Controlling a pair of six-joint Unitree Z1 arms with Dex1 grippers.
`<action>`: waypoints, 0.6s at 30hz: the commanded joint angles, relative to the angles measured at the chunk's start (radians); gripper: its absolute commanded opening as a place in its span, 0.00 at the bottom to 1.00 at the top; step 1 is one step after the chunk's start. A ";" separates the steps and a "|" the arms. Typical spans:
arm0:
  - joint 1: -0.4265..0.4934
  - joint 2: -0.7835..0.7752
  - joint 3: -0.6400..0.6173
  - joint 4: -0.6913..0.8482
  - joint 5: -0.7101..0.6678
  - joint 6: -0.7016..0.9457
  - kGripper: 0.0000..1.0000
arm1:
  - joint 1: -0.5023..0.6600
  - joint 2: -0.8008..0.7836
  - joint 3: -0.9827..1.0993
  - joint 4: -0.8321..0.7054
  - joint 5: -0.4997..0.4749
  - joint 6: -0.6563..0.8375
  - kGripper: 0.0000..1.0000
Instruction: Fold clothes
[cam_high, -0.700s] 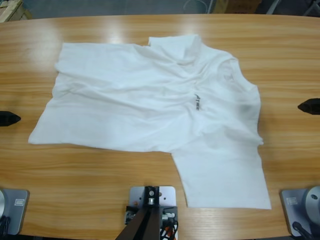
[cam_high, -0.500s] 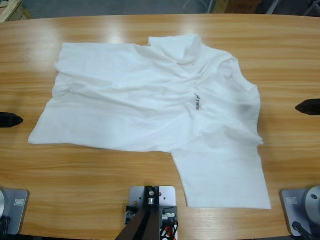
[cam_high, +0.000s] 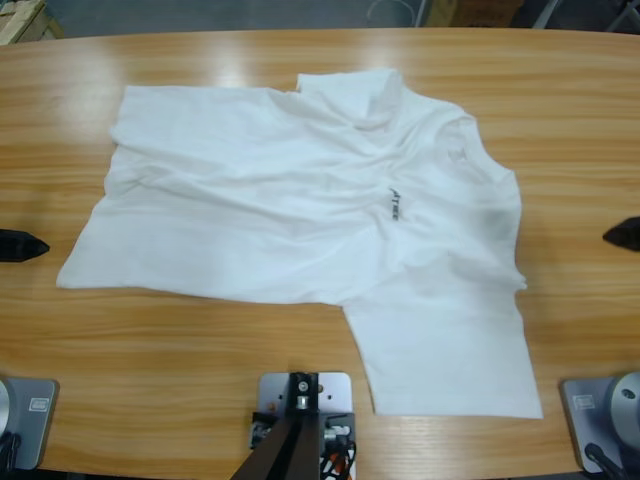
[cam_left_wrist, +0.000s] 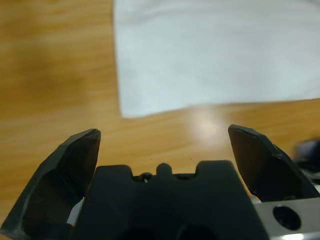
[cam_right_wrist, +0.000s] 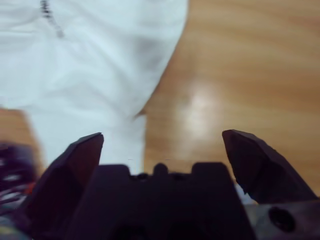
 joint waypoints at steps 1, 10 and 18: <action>-0.097 -0.008 0.108 0.016 -0.162 -0.302 1.00 | 0.125 -0.130 0.112 -0.015 0.074 0.337 1.00; -0.121 -0.040 0.069 -0.063 -0.052 -0.256 1.00 | 0.140 0.100 0.039 -0.135 0.045 0.244 1.00; -0.203 0.107 0.016 -0.082 0.002 -0.258 1.00 | 0.125 0.570 -0.388 -0.033 0.002 0.093 1.00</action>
